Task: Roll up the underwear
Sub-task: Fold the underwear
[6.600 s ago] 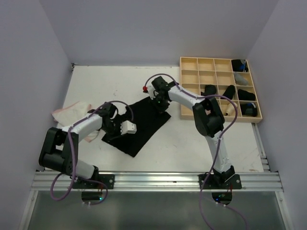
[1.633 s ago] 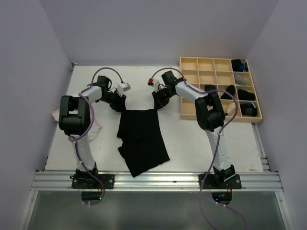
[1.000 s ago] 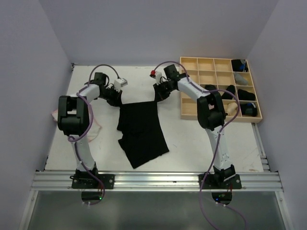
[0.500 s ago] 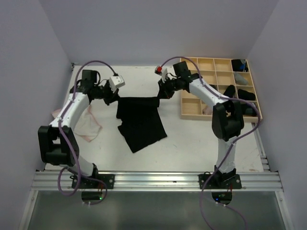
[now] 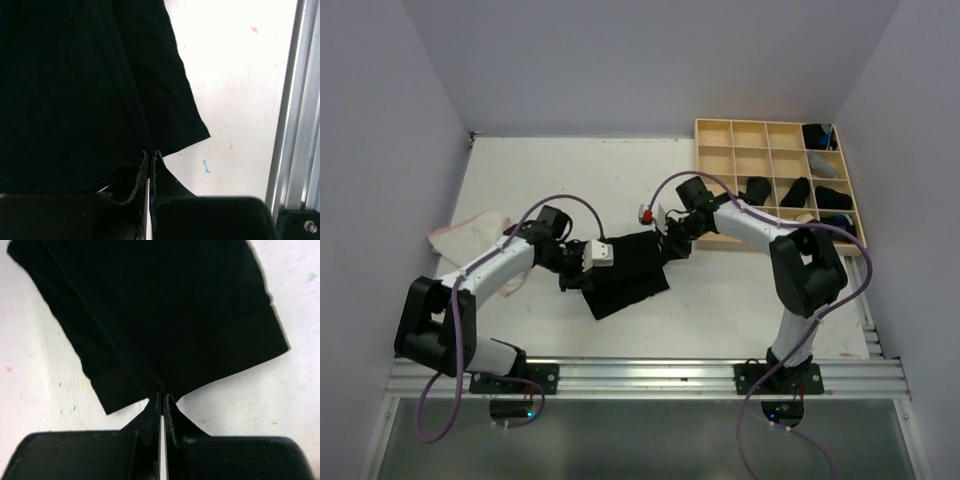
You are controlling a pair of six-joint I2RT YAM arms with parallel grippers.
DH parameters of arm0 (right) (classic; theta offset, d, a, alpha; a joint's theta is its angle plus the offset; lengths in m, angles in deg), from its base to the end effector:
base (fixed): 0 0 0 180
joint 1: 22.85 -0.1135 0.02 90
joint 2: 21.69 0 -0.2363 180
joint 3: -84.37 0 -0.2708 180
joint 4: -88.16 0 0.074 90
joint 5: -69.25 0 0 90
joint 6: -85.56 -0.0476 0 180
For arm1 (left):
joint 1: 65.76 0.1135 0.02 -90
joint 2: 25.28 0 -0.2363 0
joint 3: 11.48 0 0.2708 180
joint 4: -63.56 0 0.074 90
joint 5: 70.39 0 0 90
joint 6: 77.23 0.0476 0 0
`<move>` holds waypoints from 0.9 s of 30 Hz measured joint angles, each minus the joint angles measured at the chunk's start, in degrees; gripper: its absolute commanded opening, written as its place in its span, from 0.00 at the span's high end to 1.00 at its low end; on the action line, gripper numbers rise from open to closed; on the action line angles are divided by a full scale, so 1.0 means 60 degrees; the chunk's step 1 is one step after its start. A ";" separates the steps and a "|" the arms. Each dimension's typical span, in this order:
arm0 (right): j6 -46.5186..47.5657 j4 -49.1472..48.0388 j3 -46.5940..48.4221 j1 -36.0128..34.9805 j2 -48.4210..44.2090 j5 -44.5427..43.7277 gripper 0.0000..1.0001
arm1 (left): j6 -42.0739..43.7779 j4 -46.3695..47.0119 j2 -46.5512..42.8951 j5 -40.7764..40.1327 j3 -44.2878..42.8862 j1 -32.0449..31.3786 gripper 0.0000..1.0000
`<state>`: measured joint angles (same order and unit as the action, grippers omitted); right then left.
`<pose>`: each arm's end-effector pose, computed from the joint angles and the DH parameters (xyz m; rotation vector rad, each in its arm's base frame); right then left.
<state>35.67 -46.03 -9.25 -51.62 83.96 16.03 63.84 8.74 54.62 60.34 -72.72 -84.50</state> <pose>0.3252 0.2111 0.1500 -1.5926 1.9921 0.7860 0.2423 -0.1150 0.1540 1.5773 2.0196 -0.8089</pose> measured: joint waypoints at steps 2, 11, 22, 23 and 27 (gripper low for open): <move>0.0390 -0.0011 -0.0535 -0.0127 -0.0182 -0.0087 1.00 | 0.0087 0.0000 0.0117 -0.0015 0.0160 -0.0215 1.00; 0.0743 0.0095 -0.1235 -0.0685 -0.0765 -0.0882 0.64 | 0.0423 -0.0342 0.0226 -0.0339 0.0557 -0.0805 0.59; -0.3785 -0.0437 -0.1290 -0.0390 -0.2149 -0.0656 0.95 | -0.3031 0.1974 0.0200 -0.1967 -0.0929 -0.0688 0.69; -0.4167 -0.0463 -0.1290 -0.0397 -0.1872 -0.0623 0.95 | -0.3384 0.2262 0.0838 -0.2211 -0.1177 -0.0685 0.69; -0.5439 -0.0561 -0.1464 -0.0397 -0.0404 -0.0772 0.97 | -0.4437 0.3002 0.2747 -0.3202 -0.1286 -0.0565 0.73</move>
<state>3.04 -49.40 -18.03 -54.01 81.53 11.39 37.21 26.75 71.10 41.13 -80.44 -87.89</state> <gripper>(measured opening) 0.044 0.306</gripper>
